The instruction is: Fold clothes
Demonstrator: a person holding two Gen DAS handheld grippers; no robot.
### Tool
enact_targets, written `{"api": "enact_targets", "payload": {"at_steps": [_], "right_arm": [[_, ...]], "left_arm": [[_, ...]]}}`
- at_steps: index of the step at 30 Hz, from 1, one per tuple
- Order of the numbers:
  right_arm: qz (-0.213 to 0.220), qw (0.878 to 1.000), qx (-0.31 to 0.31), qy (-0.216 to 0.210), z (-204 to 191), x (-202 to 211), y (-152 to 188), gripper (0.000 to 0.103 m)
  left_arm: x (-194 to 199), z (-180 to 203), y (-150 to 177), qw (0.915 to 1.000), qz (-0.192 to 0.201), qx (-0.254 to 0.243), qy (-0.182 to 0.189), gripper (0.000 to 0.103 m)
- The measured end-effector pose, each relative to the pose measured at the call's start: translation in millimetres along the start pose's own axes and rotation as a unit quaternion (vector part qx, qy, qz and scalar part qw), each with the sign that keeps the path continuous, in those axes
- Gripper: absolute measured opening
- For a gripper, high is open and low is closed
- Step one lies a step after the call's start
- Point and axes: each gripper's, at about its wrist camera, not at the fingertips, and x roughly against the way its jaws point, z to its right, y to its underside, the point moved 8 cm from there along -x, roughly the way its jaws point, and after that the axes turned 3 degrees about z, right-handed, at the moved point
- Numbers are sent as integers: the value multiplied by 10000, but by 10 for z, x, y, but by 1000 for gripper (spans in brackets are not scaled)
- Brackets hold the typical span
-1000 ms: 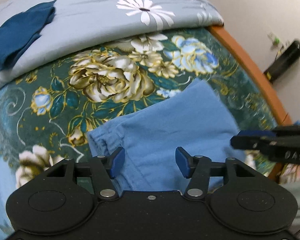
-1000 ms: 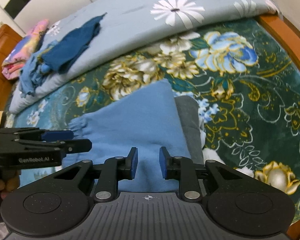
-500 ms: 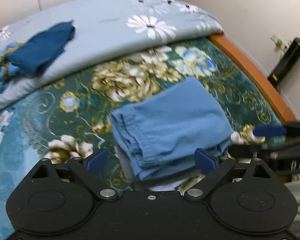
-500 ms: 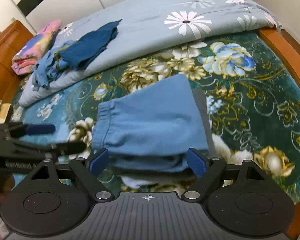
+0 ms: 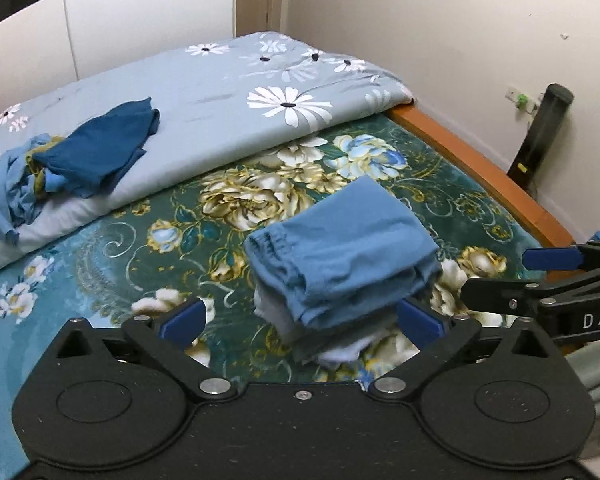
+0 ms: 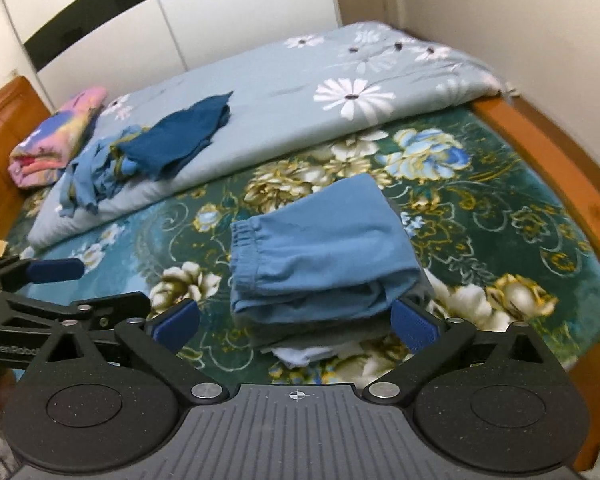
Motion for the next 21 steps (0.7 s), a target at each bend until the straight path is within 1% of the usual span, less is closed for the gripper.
{"api": "enact_targets", "payload": {"at_steps": [6, 9, 12, 16, 19, 21], "right_arm": [[9, 9996, 251, 130, -361, 346, 343, 103], [-5, 9993, 376, 92, -485, 451, 443, 103], [14, 9986, 527, -30, -585, 521, 477, 103], [103, 9962, 814, -279, -657, 610, 484, 103], [59, 9948, 966, -328, -622, 701, 524, 103], [157, 9932, 1065, -434, -594, 821, 562, 103]], "left_arm": [[354, -137, 390, 9996, -70, 208, 201, 101], [519, -148, 505, 9989, 0, 365, 286, 101], [637, -169, 539, 9990, 120, 418, 88, 101], [788, -163, 571, 9971, 358, 608, -269, 101], [929, -169, 592, 9923, 487, 980, -573, 101], [1011, -109, 625, 9894, 637, 1043, -790, 101]]}}
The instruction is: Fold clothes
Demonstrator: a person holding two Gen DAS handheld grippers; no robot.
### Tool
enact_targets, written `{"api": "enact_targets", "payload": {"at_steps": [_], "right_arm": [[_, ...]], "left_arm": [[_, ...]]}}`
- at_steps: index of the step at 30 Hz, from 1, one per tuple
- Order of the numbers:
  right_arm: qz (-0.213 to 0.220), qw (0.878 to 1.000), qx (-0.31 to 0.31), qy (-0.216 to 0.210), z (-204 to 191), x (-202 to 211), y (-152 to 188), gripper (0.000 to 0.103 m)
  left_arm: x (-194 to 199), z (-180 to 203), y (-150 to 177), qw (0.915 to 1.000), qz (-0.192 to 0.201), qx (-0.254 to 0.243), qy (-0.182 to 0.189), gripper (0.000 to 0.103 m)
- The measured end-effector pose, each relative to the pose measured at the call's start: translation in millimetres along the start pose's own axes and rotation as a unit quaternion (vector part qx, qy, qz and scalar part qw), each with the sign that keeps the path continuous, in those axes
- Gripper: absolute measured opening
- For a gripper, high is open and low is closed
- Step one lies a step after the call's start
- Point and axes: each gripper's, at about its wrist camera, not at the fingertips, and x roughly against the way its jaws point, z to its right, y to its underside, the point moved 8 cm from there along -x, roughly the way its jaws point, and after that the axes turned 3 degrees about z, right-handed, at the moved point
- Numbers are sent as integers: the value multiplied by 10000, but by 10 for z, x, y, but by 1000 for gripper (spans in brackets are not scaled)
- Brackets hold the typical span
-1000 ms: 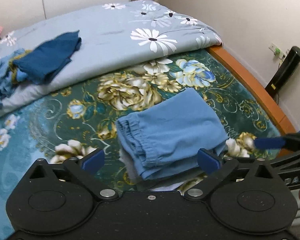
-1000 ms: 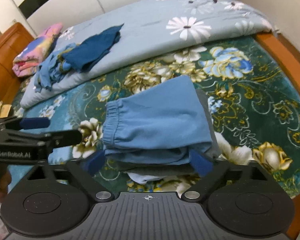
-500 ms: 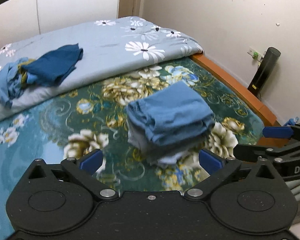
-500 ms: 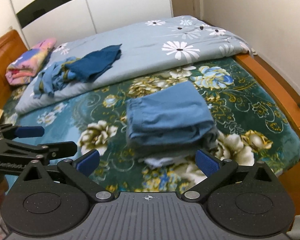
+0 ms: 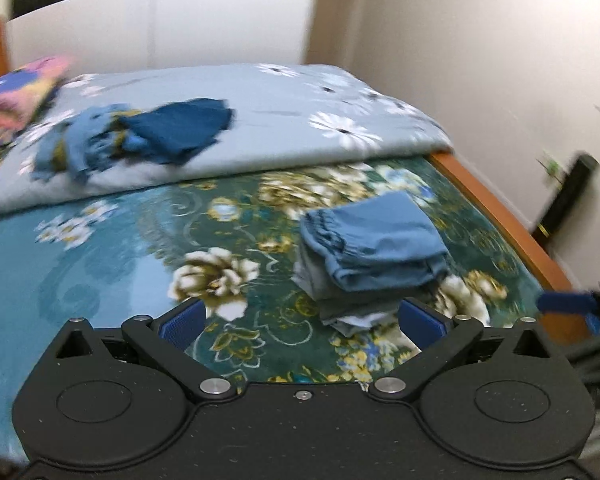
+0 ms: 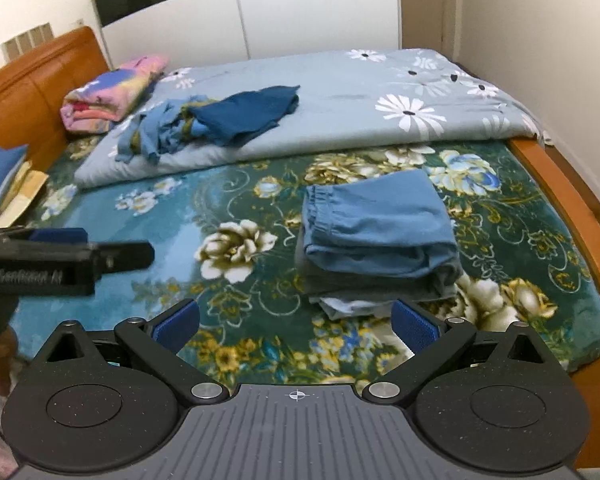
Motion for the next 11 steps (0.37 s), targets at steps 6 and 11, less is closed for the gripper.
{"api": "enact_targets", "payload": {"at_steps": [6, 11], "right_arm": [[125, 9995, 174, -218, 62, 138, 86, 103], [126, 9988, 200, -426, 83, 198, 166, 103]], "left_arm": [[201, 106, 136, 9988, 90, 39, -487, 102], [316, 119, 246, 9974, 0, 169, -703, 102]]}}
